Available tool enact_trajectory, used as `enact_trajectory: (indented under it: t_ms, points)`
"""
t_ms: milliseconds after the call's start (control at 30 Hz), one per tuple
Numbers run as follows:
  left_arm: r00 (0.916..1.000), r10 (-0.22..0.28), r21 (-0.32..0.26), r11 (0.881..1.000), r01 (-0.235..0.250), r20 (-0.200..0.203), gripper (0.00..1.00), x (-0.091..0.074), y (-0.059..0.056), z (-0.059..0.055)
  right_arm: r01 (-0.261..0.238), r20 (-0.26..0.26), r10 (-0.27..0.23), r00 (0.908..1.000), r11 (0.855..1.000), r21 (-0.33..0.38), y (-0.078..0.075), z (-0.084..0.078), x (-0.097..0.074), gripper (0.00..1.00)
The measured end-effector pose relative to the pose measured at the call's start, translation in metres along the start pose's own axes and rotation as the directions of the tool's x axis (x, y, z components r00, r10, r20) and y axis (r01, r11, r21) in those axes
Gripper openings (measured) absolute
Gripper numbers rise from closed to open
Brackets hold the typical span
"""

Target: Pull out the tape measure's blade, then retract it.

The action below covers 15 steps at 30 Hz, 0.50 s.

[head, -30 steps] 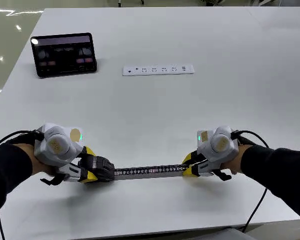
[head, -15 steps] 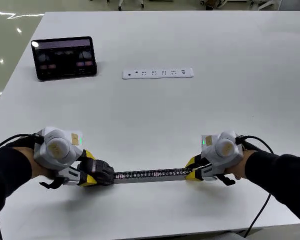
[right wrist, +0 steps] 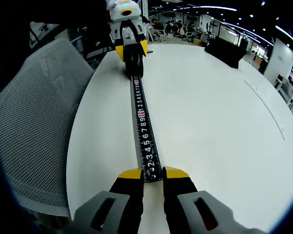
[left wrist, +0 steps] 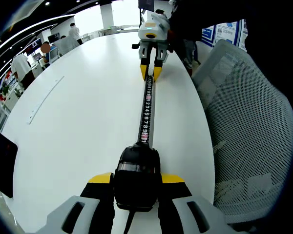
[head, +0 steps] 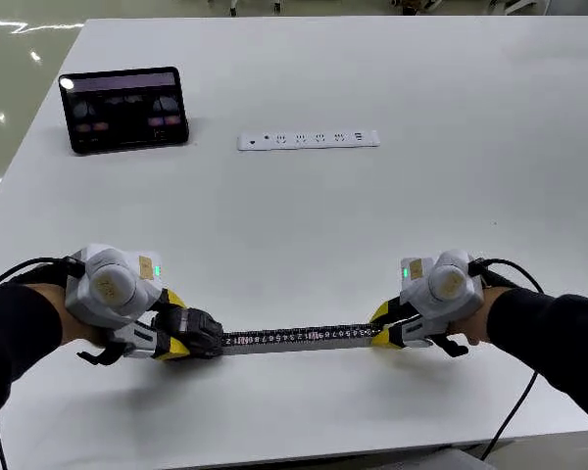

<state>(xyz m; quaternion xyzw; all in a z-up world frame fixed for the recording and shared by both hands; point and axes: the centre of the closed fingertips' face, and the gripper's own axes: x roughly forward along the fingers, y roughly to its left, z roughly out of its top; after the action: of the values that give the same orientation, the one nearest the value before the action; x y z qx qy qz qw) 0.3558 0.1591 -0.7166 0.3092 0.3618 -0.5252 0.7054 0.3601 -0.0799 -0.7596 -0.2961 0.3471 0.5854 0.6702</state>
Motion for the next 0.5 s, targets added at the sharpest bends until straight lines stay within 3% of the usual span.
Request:
enact_trajectory:
  t_ms: [500]
  points:
    - [1.0,0.002,-0.001,1.0,-0.002,-0.001,0.3,-0.0004,-0.002,0.0014,0.004,-0.001,-0.004,1.0,1.0,0.013,-0.0012,-0.0059,-0.0045,0.1]
